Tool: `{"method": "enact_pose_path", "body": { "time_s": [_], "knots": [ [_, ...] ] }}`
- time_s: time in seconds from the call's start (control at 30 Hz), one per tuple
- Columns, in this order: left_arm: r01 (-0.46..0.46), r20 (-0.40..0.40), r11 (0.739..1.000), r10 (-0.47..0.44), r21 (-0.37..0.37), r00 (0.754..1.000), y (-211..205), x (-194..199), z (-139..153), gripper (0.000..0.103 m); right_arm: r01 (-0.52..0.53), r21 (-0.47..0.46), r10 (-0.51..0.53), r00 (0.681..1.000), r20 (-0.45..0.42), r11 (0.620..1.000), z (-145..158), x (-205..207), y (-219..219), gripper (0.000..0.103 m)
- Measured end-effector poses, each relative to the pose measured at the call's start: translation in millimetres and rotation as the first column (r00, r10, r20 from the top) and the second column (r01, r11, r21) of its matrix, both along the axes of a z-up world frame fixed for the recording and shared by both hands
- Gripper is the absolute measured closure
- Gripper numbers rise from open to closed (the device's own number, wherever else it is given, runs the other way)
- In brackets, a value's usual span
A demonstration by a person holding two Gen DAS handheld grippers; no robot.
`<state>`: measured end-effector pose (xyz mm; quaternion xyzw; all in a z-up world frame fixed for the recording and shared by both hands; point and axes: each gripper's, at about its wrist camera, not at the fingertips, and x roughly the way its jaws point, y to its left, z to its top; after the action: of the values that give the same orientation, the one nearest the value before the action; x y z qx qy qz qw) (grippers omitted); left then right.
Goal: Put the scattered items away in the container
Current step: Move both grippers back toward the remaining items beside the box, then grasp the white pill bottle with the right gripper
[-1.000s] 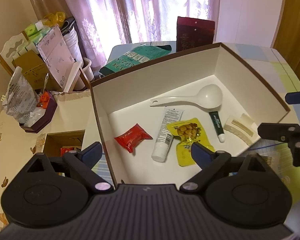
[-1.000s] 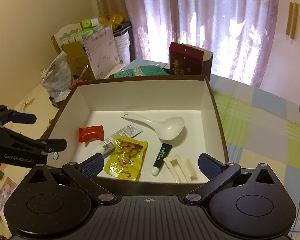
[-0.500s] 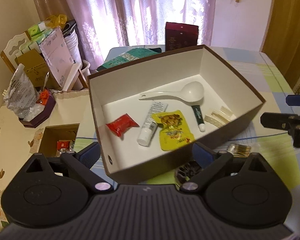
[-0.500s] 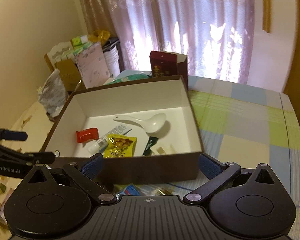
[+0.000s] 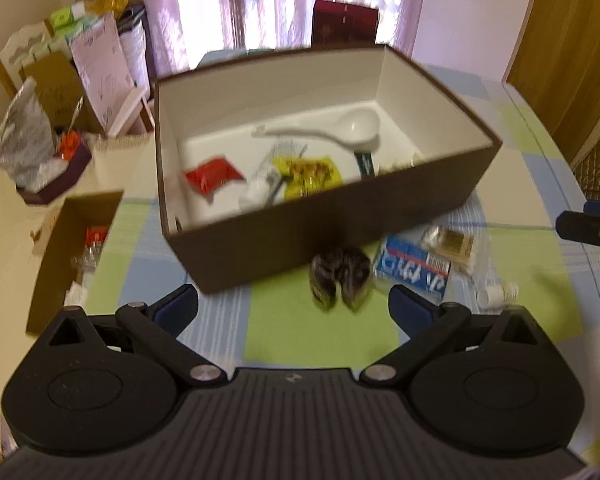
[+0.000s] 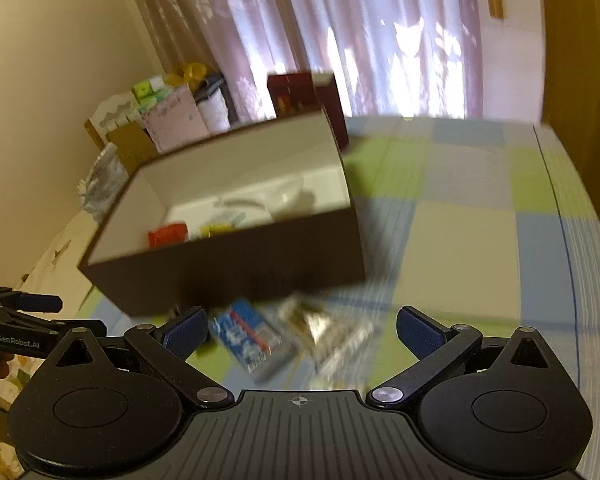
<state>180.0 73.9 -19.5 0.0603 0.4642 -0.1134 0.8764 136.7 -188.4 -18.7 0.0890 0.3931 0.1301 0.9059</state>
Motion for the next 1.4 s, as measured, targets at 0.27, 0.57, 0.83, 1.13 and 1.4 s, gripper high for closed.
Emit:
{"method": "enact_pose_path", "body": {
  "time_s": [0.27,0.57,0.83,1.13,1.4],
  "knots": [
    [-0.007,-0.106,0.999,0.011,0.046,0.994,-6,-19,-44,0.003,-0.004,-0.140,-0.017,0.988,-0.153,0.990,-52,-15,5,0.000],
    [0.009,-0.124,0.997,-0.001,0.072,0.992,-9,-21,-63,0.003,0.049,-0.128,-0.073,0.978,-0.197,0.991,-74,-23,2,0.000],
    [0.034,-0.133,0.996,-0.024,0.076,0.991,-8,-11,-72,0.003,0.086,-0.135,-0.109,0.978,-0.178,0.987,-80,-13,7,0.000],
    [0.059,-0.122,0.995,-0.049,0.085,0.991,-3,5,-76,0.003,0.061,-0.201,-0.086,0.989,-0.117,0.978,-87,-1,24,0.022],
    [0.111,-0.109,0.990,-0.102,0.088,0.989,-6,15,-79,0.003,0.066,-0.232,-0.092,0.990,-0.104,0.971,-97,10,31,0.026]
  ]
}}
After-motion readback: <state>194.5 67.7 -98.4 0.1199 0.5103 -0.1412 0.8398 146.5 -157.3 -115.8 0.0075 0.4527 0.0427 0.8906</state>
